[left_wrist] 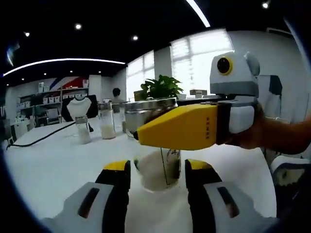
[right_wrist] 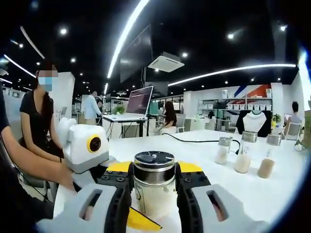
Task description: Rotate the seasoning bottle until the label or dispensing opening points toward the visible target arrow and the bottle remains upright within the marked orientation range
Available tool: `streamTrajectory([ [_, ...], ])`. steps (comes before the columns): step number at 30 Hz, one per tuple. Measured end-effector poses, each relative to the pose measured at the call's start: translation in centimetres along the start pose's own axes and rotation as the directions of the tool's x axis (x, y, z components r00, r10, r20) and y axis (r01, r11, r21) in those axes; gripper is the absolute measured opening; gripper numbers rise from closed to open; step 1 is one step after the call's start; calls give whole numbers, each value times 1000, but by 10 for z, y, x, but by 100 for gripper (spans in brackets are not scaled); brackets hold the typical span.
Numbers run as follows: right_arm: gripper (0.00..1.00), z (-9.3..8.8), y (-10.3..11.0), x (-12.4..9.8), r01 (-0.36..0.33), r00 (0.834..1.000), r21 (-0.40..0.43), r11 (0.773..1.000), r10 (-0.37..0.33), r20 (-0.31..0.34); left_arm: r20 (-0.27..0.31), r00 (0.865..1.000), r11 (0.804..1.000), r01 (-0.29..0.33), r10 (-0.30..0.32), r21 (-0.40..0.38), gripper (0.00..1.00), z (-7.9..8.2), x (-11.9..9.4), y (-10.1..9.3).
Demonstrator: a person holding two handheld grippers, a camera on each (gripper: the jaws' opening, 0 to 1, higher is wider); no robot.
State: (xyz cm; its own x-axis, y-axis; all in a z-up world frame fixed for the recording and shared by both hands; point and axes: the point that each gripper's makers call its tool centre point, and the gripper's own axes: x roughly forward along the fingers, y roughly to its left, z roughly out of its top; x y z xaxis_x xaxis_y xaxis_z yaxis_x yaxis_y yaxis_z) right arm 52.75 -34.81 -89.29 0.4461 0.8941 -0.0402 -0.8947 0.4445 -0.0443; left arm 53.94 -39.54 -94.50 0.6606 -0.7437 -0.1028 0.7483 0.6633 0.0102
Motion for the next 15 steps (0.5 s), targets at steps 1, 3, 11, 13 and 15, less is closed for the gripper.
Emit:
streamTrajectory([
  [1, 32, 1, -1, 1, 0, 1000, 8, 1000, 0, 6, -1, 1000, 1000, -2, 2, 1, 55, 0, 0, -1],
  [3, 32, 2, -1, 3, -7, 1000, 25, 1000, 7, 9, -6, 1000, 1000, -10, 10, 12, 57, -1, -3, -4],
  [11, 32, -3, -8, 12, 2, 1000, 35, 999, -2, -14, 4, 995, 995, -100, 100, 28, 78, -1, -15, 11],
  [13, 32, -4, -8, 13, 1, 1000, 38, 999, 0, -17, 1, 993, 992, -121, 121, 30, 81, -2, -17, 14],
  [15, 32, -6, -9, 16, 0, 1000, 43, 999, 1, -21, -19, 991, 990, -135, 136, 46, 85, -6, -19, 15],
])
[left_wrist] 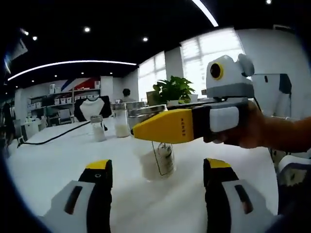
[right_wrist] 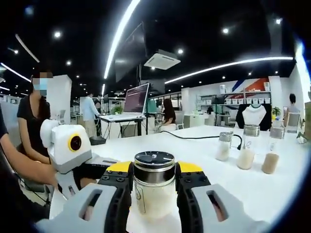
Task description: Rotate the seasoning bottle until the label or dispensing opening points toward the visible target arrow and the bottle remains upright within the marked orientation range
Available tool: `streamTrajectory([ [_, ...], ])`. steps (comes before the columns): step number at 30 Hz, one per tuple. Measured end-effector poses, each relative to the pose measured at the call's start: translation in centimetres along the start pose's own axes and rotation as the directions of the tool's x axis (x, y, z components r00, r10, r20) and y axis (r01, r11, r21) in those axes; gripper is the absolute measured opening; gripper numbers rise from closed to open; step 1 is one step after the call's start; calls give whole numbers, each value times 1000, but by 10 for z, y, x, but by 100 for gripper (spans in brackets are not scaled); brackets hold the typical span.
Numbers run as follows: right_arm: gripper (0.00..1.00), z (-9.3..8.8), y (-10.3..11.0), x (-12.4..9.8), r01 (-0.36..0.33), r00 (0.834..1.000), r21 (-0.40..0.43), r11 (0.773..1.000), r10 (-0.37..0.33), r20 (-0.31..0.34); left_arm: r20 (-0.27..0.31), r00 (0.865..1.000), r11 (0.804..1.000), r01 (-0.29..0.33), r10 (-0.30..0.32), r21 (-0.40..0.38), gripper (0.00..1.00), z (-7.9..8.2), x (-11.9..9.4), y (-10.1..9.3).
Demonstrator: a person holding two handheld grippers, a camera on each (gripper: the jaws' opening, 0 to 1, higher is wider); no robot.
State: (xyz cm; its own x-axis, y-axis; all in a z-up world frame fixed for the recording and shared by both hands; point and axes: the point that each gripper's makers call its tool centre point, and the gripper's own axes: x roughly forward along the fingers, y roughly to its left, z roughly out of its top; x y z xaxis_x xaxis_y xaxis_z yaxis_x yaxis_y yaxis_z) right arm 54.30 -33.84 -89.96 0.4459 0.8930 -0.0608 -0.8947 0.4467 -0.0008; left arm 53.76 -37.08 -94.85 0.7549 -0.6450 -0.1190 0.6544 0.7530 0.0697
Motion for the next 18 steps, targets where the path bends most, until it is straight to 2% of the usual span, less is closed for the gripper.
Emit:
streamTrajectory([
  [7, 32, -12, -2, 12, -5, 1000, 16, 1000, 5, -25, -14, 999, 999, -33, 33, -4, 92, -3, 0, 8],
  [11, 32, -14, -2, 19, -13, 1000, 35, 999, 14, -15, -29, 999, 998, -44, 45, 40, 91, -6, 1, 8],
  [13, 32, -18, -1, 22, -16, 999, 27, 1000, 16, -29, -49, 998, 997, -46, 49, 64, 92, -10, 2, 7],
  [18, 32, -17, 0, 26, -21, 999, 2, 1000, 21, -30, -50, 998, 997, -43, 46, 69, 94, -9, 2, 8],
])
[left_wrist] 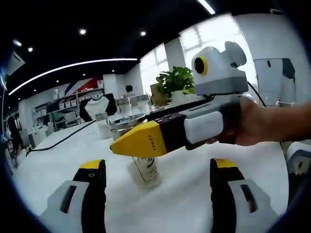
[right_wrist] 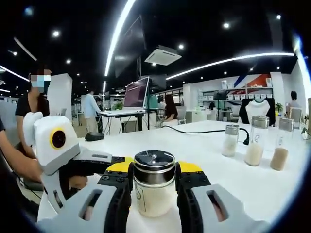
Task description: Rotate the seasoning bottle until the label or dispensing opening points toward the visible target arrow and the bottle remains upright within the marked orientation range
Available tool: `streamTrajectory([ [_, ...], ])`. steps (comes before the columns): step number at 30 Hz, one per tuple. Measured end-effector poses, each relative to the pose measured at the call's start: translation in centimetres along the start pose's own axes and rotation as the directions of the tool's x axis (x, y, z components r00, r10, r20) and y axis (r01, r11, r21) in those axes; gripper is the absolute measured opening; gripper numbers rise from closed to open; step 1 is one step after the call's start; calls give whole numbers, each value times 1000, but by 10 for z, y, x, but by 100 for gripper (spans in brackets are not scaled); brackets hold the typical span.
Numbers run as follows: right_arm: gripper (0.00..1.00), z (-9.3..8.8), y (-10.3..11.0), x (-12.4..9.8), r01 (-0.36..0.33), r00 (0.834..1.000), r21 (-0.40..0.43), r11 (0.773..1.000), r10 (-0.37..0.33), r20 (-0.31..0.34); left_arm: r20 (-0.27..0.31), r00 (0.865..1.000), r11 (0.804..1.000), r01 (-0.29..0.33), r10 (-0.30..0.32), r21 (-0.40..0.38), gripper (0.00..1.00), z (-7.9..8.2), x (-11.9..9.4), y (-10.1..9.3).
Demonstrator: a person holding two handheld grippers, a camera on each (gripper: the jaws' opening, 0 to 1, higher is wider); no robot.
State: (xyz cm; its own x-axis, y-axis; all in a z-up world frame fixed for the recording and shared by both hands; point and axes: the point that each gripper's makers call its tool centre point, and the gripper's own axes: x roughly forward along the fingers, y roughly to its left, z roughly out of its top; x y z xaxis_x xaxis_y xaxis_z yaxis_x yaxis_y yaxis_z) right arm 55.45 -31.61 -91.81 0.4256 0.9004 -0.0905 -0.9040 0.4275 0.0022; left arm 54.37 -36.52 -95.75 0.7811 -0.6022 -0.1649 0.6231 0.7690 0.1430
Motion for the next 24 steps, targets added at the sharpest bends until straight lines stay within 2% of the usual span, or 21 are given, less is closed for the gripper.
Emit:
streamTrajectory([
  [3, 32, -1, -4, 4, 4, 1000, -26, 1000, -4, 12, 15, 1000, 999, -5, 6, -32, 96, 3, -2, 4],
  [7, 32, -1, -7, 5, -10, 999, -11, 1000, 10, 31, 43, 999, 997, 0, 3, -74, 97, 7, -4, 6],
  [17, 32, 1, -7, 9, -31, 998, -23, 999, 32, 44, 81, 997, 995, 21, -13, -100, 97, 12, -6, 6],
  [20, 32, 0, -8, 10, -28, 999, -27, 999, 29, 44, 122, 991, 993, 59, -47, -103, 99, 19, -9, 1],
  [24, 32, -3, -10, 13, -31, 998, -1, 1000, 31, 51, 136, 990, 989, 50, -31, -136, 100, 20, -12, 7],
])
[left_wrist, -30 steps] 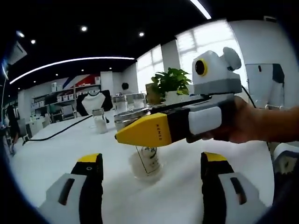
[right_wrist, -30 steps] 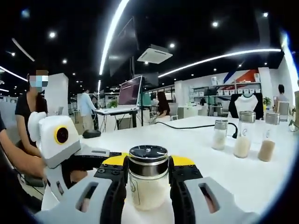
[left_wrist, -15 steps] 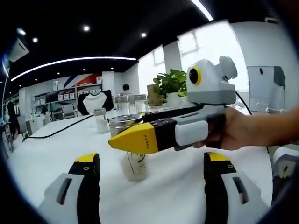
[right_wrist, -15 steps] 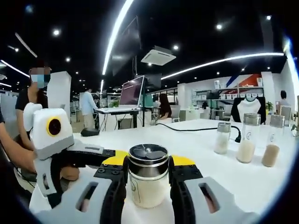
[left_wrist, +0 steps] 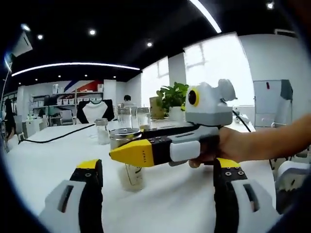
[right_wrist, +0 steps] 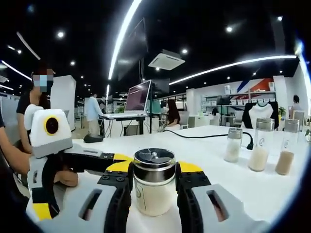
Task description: Rotate the seasoning bottle until the label or dispensing opening points toward the visible target arrow and the bottle remains upright within the marked orientation range
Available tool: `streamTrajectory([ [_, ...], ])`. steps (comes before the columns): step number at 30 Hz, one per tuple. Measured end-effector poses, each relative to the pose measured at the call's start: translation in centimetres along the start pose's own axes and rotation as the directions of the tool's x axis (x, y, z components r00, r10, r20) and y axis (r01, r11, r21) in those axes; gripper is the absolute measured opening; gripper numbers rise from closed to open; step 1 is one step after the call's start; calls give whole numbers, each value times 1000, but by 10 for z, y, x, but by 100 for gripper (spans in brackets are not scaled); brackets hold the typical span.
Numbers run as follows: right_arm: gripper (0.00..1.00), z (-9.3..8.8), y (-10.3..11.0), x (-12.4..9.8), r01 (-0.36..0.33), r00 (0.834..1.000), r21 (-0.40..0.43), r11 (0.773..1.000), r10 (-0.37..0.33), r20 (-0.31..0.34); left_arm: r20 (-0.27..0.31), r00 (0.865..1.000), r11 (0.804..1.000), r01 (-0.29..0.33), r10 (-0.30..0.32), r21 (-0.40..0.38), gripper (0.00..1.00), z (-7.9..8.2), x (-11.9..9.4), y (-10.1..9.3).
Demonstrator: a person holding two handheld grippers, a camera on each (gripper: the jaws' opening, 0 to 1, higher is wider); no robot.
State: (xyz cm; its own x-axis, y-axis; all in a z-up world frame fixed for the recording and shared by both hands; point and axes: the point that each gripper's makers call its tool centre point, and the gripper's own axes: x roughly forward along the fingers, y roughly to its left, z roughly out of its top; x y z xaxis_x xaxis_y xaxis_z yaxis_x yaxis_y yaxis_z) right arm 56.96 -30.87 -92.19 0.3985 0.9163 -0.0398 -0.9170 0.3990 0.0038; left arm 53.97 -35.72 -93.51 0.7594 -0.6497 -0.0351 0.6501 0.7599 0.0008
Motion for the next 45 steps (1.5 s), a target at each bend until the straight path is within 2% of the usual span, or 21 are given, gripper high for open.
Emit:
streamTrajectory([
  [6, 32, -5, 0, 0, -2, 1000, 21, 1000, 2, -8, 28, 999, 999, -21, 22, -37, 100, 4, -3, 6],
  [16, 32, -7, -6, 4, 57, 998, 21, 998, -57, -14, 21, 999, 999, -29, 29, -23, 100, 3, -2, 6],
  [22, 32, -8, -8, 5, 58, 998, 32, 998, -57, -18, 27, 999, 999, -31, 31, -26, 100, 4, -3, 6],
  [26, 32, -11, -10, 5, 66, 997, 21, 998, -65, -33, 33, 999, 999, -27, 28, -34, 100, 5, -3, 7],
  [28, 33, -11, -10, 4, 70, 997, -14, 997, -70, -43, 29, 999, 999, -25, 26, -34, 100, 4, -3, 6],
  [31, 42, -6, -10, 1, 77, 997, -18, 997, -78, -25, 28, 999, 999, -23, 24, -28, 100, 4, -3, 6],
  [36, 46, 11, -13, -10, 115, 993, -30, 993, -115, -12, 34, 999, 999, -37, 37, -28, 100, 5, -3, 8],
  [39, 46, 19, -14, -17, 121, 993, -22, 992, -121, -11, 36, 999, 999, -39, 40, -27, 100, 6, -3, 9],
  [41, 46, 25, -18, -24, 142, 990, -60, 988, -142, -1, 34, 999, 999, -39, 40, -27, 100, 5, -3, 9],
  [45, 45, 24, -24, -37, 163, 986, -73, 984, -164, -14, 19, 999, 999, -44, 45, -20, 100, 3, -3, 11],
])
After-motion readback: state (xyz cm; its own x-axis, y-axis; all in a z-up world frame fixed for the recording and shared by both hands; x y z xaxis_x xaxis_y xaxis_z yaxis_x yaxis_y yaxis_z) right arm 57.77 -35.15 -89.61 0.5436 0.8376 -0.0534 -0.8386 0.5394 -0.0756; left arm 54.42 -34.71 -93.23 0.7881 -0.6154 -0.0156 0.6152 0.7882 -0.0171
